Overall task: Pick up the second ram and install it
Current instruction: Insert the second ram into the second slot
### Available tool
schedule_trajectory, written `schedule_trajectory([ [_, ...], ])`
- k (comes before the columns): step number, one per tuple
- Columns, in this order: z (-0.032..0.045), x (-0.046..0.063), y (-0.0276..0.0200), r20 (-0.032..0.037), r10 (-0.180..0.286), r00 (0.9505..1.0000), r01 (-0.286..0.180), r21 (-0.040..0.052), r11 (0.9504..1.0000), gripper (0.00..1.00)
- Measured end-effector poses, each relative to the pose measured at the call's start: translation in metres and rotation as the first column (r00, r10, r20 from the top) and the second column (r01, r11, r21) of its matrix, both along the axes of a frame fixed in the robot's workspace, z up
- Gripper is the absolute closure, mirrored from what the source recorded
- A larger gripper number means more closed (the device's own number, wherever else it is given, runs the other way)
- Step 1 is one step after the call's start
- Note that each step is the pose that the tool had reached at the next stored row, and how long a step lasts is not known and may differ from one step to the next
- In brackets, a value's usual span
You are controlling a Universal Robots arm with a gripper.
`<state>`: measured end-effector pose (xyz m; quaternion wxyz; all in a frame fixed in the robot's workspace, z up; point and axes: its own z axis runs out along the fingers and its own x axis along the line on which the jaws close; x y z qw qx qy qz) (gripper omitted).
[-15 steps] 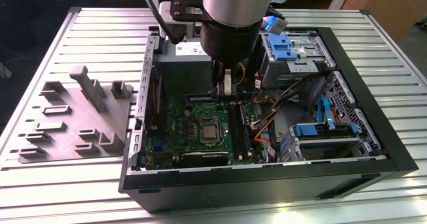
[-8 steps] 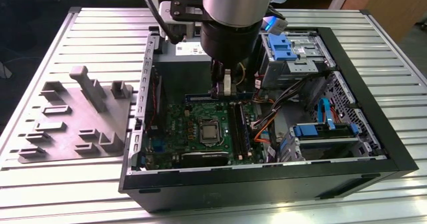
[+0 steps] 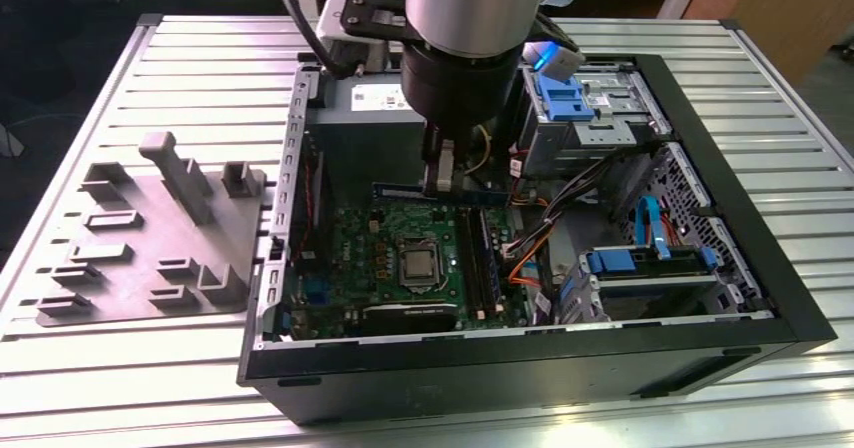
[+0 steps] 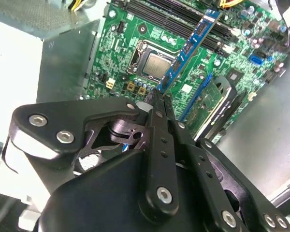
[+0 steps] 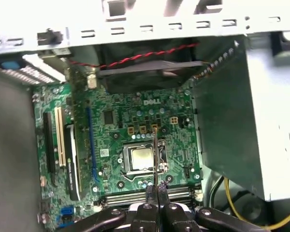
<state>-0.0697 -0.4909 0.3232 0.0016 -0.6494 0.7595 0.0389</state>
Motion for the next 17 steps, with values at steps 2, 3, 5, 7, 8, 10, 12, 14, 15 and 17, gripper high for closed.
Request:
schedule_trajectory([
  [2, -0.0005, 0.0, 0.0, 0.0, -0.037, 0.9993, 0.037, 0.0, 0.9993, 0.88],
  [3, -0.0008, 0.0, 0.0, -0.0001, -0.055, 0.9985, 0.055, 0.0, 0.9985, 0.88],
  [5, -0.0011, 0.0, 0.0, 0.0, -0.091, 0.9958, 0.091, -0.0001, 0.9958, 0.88],
  [7, -0.0016, 0.0, 0.0, 0.0, -0.127, 0.9919, 0.127, 0.0, 0.9919, 0.88],
  [8, -0.0017, 0.0, 0.0, 0.0, -0.145, 0.9895, 0.145, 0.0, 0.9895, 0.88],
  [10, -0.0021, 0.0, 0.0, 0.0, -0.181, 0.9834, 0.181, 0.0, 0.9834, 0.88],
  [12, -0.0025, 0.0, 0.0, 0.0, -0.217, 0.9762, 0.217, 0.0, 0.9762, 0.88],
  [14, -0.0029, 0.0, 0.0, 0.0, -0.252, 0.9678, 0.252, 0.0, 0.9678, 0.88],
  [15, -0.003, 0.0, 0.0, 0.0, -0.269, 0.9631, 0.269, 0.0, 0.9631, 0.88],
  [17, -0.0035, 0.0, 0.0, 0.0, -0.305, 0.9523, 0.305, 0.0001, 0.9523, 0.88],
])
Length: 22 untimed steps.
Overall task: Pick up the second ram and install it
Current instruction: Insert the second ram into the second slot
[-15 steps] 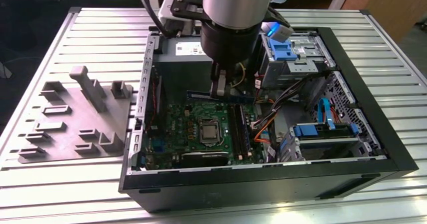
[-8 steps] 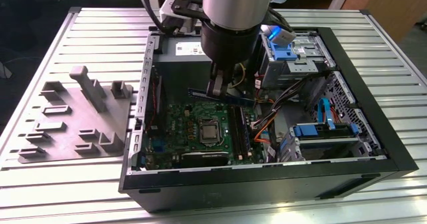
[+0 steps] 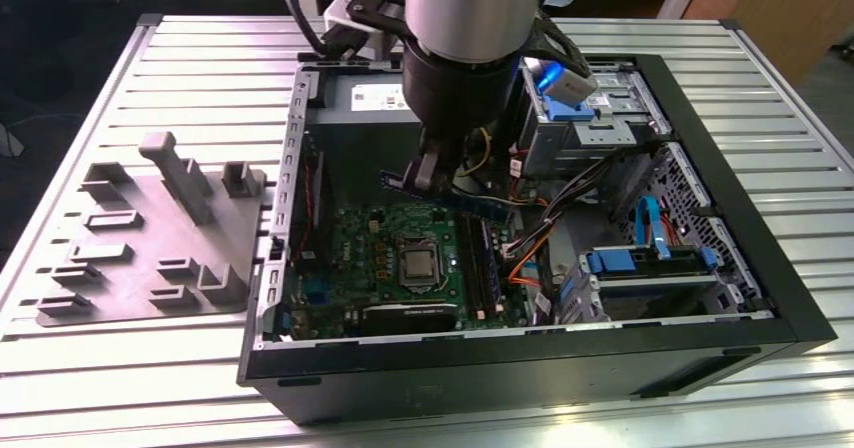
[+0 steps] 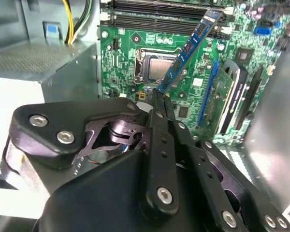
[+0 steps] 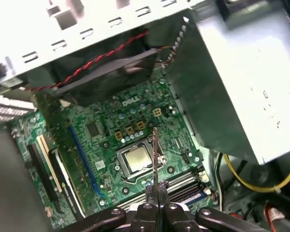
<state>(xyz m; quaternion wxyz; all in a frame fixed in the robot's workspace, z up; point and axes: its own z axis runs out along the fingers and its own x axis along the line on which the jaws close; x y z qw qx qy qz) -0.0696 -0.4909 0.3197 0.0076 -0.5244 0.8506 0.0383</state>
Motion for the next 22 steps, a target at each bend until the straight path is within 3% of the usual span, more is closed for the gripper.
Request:
schedule_trajectory([
  [6, -0.001, 0.0, 0.0, 0.0, -0.108, 0.9942, 0.108, 0.0, 0.9942, 0.88],
  [11, -0.002, 0.0, 0.0, 0.0, -0.198, 0.9802, 0.198, -0.0001, 0.9802, 0.88],
  [17, -0.0033, 0.0, 0.0, 0.0, -0.306, 0.952, 0.306, -0.0001, 0.952, 0.88],
  [22, -0.0045, 0.0, 0.0, 0.0, -0.392, 0.92, 0.392, -0.0001, 0.92, 0.88],
])
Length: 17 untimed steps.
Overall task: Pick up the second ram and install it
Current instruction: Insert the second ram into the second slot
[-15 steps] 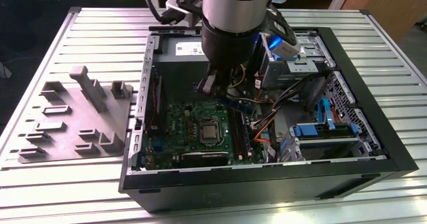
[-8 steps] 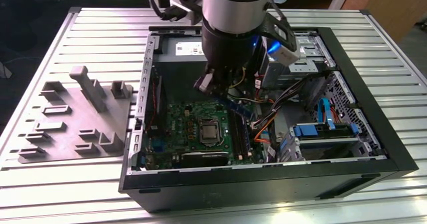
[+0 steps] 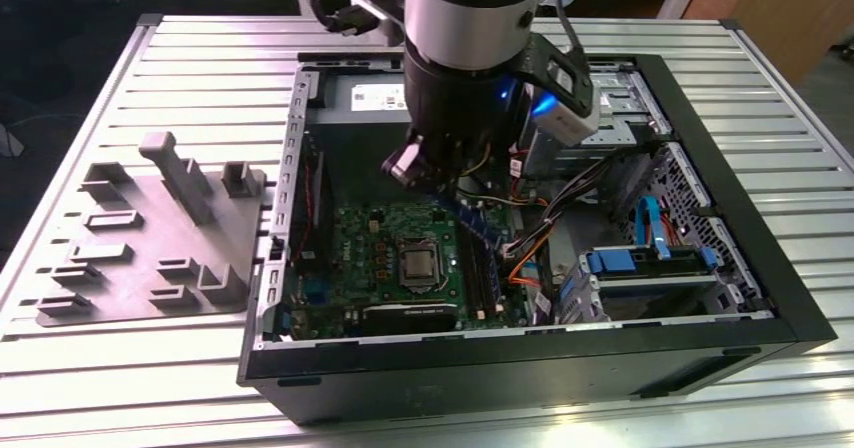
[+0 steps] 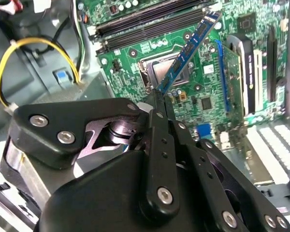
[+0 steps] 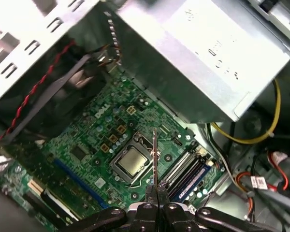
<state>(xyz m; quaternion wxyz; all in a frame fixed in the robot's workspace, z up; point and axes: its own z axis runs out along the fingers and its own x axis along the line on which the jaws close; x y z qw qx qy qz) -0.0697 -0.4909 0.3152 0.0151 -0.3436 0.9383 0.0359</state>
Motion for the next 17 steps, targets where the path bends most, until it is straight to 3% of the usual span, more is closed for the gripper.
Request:
schedule_trajectory([
  [5, -0.0011, 0.0, 0.0, 0.0, -0.09, 0.996, 0.09, 0.0, 0.996, 0.88],
  [9, -0.0021, 0.0, 0.0, 0.0, -0.163, 0.9867, 0.163, 0.0001, 0.9867, 0.88],
  [13, -0.0031, 0.0, 0.0, 0.0, -0.233, 0.9724, 0.233, 0.0001, 0.9724, 0.88],
  [17, -0.0041, 0.0, 0.0, 0.0, -0.304, 0.9528, 0.304, 0.0, 0.9528, 0.88],
])
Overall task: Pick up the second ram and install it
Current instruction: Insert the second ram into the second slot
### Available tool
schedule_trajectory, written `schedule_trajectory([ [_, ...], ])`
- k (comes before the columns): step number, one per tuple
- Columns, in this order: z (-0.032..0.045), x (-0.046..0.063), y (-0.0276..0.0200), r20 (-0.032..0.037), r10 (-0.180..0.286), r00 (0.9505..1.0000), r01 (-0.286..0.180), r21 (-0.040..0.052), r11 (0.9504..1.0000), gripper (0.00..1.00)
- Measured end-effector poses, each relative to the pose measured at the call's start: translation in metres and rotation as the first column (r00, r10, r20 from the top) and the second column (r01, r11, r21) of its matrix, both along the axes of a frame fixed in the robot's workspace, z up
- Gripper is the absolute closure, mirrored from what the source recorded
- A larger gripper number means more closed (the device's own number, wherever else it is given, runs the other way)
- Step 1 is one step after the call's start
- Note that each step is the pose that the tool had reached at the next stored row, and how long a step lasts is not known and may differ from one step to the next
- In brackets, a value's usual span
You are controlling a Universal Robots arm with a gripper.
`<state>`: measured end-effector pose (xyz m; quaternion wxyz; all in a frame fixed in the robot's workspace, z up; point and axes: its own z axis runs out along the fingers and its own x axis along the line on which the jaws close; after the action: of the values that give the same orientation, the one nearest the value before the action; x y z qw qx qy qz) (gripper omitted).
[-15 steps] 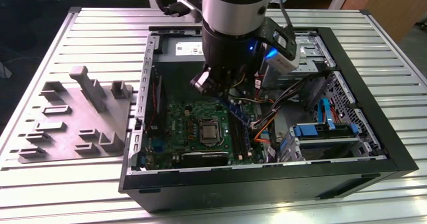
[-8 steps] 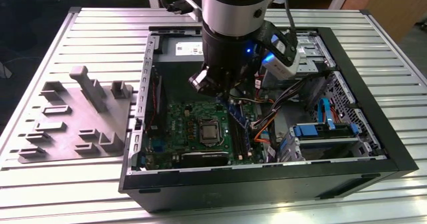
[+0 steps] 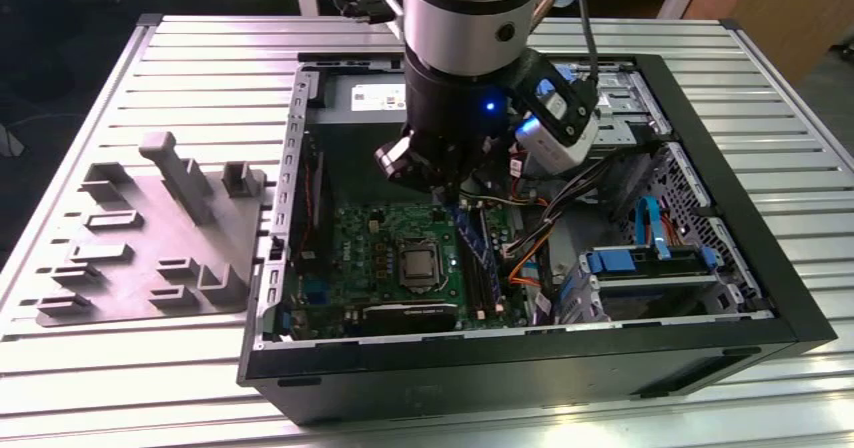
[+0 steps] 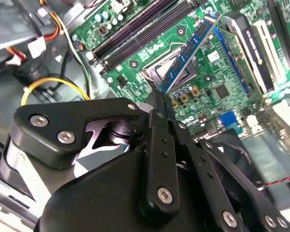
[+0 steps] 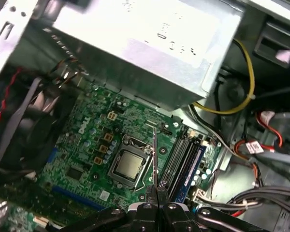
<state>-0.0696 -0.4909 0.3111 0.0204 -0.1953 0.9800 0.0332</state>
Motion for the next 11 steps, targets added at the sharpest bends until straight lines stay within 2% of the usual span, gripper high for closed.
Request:
schedule_trajectory([
  [3, -0.0008, 0.0, 0.0, 0.0, -0.054, 0.9986, 0.054, 0.0, 0.9986, 0.88],
  [6, -0.0016, 0.0, 0.0, 0.0, -0.109, 0.994, 0.109, 0.0, 0.994, 0.88],
  [11, -0.0028, 0.0, 0.0, 0.0, -0.198, 0.9802, 0.198, 0.0, 0.9802, 0.88],
])
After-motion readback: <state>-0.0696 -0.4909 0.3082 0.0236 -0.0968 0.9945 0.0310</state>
